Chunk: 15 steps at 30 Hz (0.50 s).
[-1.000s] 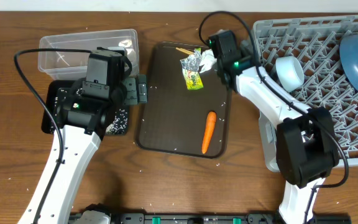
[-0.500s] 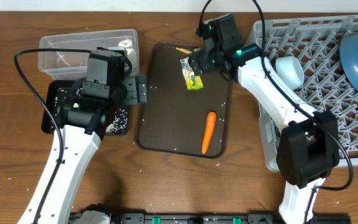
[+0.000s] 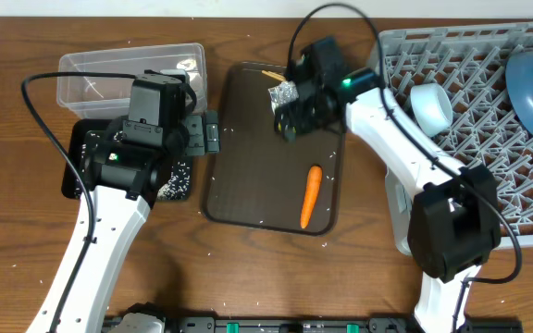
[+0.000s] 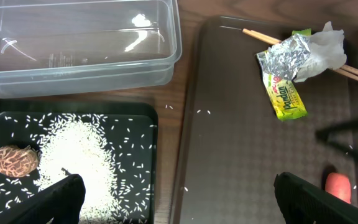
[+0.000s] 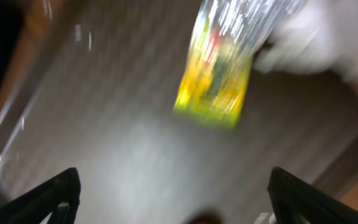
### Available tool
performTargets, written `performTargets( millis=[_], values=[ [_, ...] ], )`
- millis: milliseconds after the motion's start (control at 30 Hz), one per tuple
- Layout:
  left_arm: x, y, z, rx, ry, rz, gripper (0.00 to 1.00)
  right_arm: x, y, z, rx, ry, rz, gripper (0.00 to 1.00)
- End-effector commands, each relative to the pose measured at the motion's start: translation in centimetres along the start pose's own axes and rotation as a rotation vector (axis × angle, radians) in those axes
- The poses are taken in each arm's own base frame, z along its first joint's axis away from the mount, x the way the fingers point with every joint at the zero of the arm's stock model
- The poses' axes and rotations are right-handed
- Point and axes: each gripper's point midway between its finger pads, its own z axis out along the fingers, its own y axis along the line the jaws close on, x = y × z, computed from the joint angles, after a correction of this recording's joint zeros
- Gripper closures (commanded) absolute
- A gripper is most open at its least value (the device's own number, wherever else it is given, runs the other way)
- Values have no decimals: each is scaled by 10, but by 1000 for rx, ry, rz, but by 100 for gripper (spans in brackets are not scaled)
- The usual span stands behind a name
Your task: Sort waste into correct bins and load items into the dishwasher rack
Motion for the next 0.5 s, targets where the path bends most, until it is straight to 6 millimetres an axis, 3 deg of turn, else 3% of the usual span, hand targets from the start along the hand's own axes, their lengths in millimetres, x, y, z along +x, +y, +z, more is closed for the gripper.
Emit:
performTargets(
  millis=[0,100,167,300,467],
  values=[
    [-6,1,-3,-4,-14,-6,2,40,13,24,-20,136,42,15],
    [-6,1,-3,-4,-14,-6,2,59,16,32,-15,187,62,23],
    [-6,1,-3,-4,-14,-6,2,55,13,32,-13,170,96,27],
    [-9,-2,-3,11,-26,-16,2,18,-6,6,-21,35,164,26],
    [-5,-35,-4,198,9,-13,2,-26,-50,-54,-7,-146,230,21]
  ],
)
